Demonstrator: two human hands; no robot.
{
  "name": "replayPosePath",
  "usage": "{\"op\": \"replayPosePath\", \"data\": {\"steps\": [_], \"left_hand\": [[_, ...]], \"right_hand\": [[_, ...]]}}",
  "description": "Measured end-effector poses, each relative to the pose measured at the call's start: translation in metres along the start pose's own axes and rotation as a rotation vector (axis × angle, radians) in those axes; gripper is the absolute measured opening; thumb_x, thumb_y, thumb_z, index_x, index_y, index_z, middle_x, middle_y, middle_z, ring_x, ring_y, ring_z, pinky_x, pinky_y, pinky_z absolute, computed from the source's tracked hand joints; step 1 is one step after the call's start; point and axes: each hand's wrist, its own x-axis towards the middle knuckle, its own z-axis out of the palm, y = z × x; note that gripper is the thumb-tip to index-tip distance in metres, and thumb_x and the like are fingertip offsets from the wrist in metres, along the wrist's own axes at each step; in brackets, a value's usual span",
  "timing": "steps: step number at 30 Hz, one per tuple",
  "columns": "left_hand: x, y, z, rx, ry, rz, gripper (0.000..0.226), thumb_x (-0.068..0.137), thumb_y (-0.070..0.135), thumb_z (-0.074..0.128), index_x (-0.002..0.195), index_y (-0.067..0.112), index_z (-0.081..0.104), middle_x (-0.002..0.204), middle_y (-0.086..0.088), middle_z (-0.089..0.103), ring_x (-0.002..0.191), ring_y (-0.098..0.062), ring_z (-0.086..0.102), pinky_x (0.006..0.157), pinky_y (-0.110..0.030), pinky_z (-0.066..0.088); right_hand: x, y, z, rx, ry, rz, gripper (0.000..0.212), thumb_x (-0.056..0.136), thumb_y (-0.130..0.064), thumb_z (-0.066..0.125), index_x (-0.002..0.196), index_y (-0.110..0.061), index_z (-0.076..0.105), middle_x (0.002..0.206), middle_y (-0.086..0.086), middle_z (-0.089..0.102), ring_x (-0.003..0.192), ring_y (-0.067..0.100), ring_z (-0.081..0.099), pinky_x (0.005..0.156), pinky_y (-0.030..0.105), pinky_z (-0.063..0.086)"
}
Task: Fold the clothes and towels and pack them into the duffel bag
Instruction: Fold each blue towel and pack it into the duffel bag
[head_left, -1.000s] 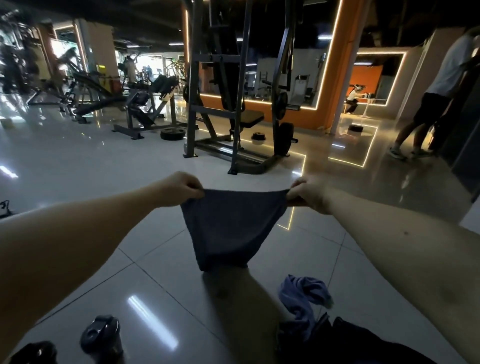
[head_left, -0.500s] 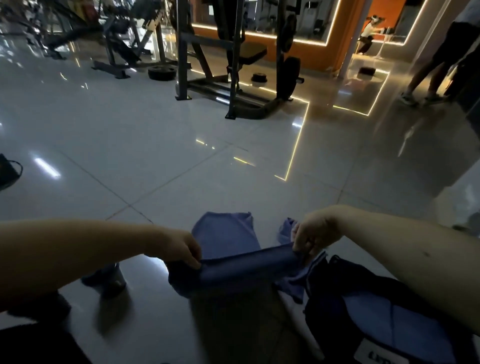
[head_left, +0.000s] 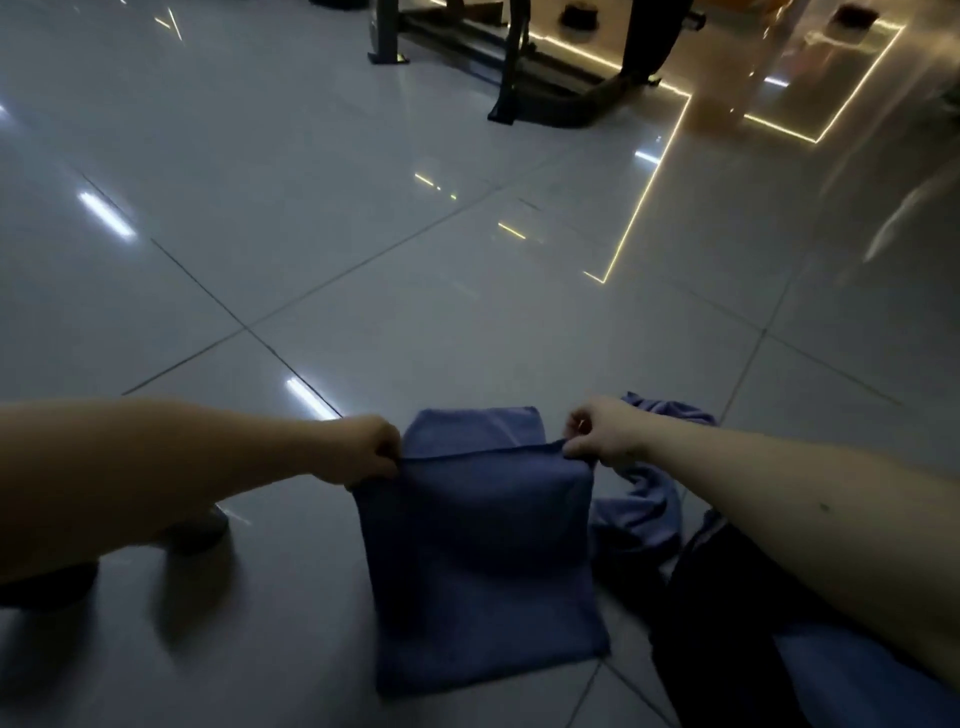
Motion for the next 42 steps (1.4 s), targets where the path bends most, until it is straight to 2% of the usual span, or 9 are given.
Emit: {"op": "replayPosePath", "data": {"steps": [2,6,10,13,17,22,30,36,42], "left_hand": [[0.028,-0.015,-0.001,0.024,0.132,-0.02,0.018,0.089,0.024,0.062,0.099,0.01,0.069,0.098,-0.008,0.07,0.088,-0.022,0.064,0.078,-0.031,0.052],[0.081,-0.037,0.003,-0.04,0.273,-0.08,0.012,0.086,0.023,0.06,0.092,0.016,0.068,0.098,-0.002,0.064,0.091,-0.023,0.061,0.077,-0.03,0.048],[0.127,-0.054,0.015,-0.065,0.345,-0.09,0.015,0.083,0.022,0.065,0.093,0.014,0.071,0.105,-0.008,0.062,0.101,-0.027,0.059,0.09,-0.034,0.048],[0.146,-0.053,0.027,-0.104,0.289,-0.072,0.021,0.08,0.028,0.075,0.092,0.012,0.068,0.101,-0.007,0.063,0.098,-0.028,0.06,0.086,-0.034,0.05],[0.158,-0.049,0.041,-0.094,0.297,-0.078,0.04,0.074,0.027,0.081,0.106,0.012,0.063,0.108,-0.006,0.059,0.1,-0.027,0.059,0.087,-0.035,0.05],[0.144,-0.036,0.047,0.091,0.248,-0.088,0.02,0.081,0.03,0.068,0.092,0.016,0.059,0.102,-0.005,0.056,0.093,-0.031,0.06,0.079,-0.037,0.052],[0.037,-0.008,0.071,0.601,0.124,0.391,0.027,0.09,0.029,0.054,0.112,0.017,0.064,0.127,-0.005,0.052,0.112,-0.027,0.054,0.079,-0.032,0.047],[0.012,-0.017,0.126,0.605,0.018,0.361,0.038,0.093,0.03,0.057,0.13,0.025,0.059,0.148,-0.001,0.036,0.127,-0.028,0.045,0.094,-0.037,0.047],[-0.002,-0.017,0.147,0.334,-0.081,0.192,0.041,0.086,0.046,0.063,0.117,0.023,0.049,0.128,0.0,0.046,0.102,-0.023,0.054,0.079,-0.037,0.048]], "right_hand": [[0.036,0.002,0.003,-0.015,0.06,-0.019,0.011,0.088,-0.023,0.072,0.09,-0.014,0.066,0.088,0.012,0.07,0.073,0.023,0.061,0.059,0.03,0.048],[0.105,0.008,0.022,0.01,0.218,0.039,0.008,0.092,-0.023,0.066,0.093,-0.016,0.065,0.092,0.009,0.068,0.072,0.02,0.055,0.057,0.028,0.039],[0.155,0.016,0.05,-0.005,0.332,0.058,0.011,0.086,-0.024,0.072,0.092,-0.015,0.073,0.113,0.012,0.062,0.106,0.032,0.056,0.091,0.033,0.045],[0.174,0.019,0.068,0.014,0.271,0.078,0.009,0.087,-0.028,0.071,0.081,-0.022,0.073,0.102,0.003,0.063,0.108,0.03,0.054,0.104,0.04,0.041],[0.182,0.02,0.077,0.126,0.315,0.085,0.007,0.088,-0.022,0.072,0.084,-0.017,0.074,0.091,0.005,0.069,0.089,0.023,0.061,0.078,0.028,0.044],[0.159,0.023,0.07,0.062,0.337,-0.034,0.006,0.089,-0.022,0.07,0.087,-0.017,0.073,0.09,0.001,0.068,0.085,0.019,0.06,0.074,0.026,0.04],[0.029,0.036,0.068,-0.194,0.097,-0.298,0.012,0.089,-0.025,0.071,0.083,-0.018,0.064,0.08,0.001,0.065,0.073,0.023,0.059,0.07,0.041,0.051],[-0.014,0.056,0.115,-0.19,0.091,-0.224,0.012,0.089,-0.026,0.07,0.085,-0.015,0.066,0.088,0.002,0.067,0.08,0.021,0.059,0.07,0.032,0.045],[-0.013,0.059,0.154,-0.105,0.113,-0.152,0.014,0.091,-0.025,0.068,0.083,-0.017,0.06,0.086,0.002,0.064,0.079,0.02,0.058,0.069,0.032,0.043]]}}
